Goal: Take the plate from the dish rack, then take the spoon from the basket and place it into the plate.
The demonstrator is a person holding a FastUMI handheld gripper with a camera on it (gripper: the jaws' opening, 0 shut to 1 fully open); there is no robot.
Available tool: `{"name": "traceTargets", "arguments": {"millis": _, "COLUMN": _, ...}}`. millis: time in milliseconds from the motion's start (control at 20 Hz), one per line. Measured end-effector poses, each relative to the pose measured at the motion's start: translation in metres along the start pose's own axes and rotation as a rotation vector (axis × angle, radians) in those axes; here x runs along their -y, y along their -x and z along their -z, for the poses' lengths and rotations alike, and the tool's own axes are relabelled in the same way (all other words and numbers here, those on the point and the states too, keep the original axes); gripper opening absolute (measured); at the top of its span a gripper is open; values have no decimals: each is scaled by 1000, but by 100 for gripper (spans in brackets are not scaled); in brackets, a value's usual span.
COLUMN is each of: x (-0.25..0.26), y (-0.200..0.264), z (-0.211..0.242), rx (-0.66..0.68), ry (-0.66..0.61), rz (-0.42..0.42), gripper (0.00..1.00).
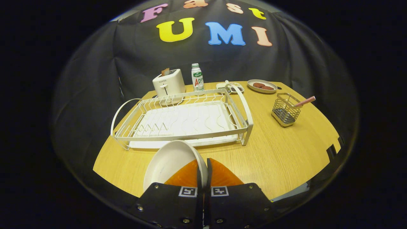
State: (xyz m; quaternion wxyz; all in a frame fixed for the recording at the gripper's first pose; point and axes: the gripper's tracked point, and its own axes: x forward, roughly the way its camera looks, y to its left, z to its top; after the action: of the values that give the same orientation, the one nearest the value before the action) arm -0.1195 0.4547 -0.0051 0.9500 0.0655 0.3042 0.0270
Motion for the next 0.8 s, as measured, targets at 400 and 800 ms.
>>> {"name": "traceTargets", "arguments": {"millis": 400, "x": 21, "y": -23, "z": 16, "rx": -30, "ry": -117, "rz": 25, "gripper": 1}}
{"name": "traceTargets", "arguments": {"millis": 800, "x": 28, "y": -37, "z": 18, "rx": -14, "ry": -155, "rz": 36, "gripper": 1}}
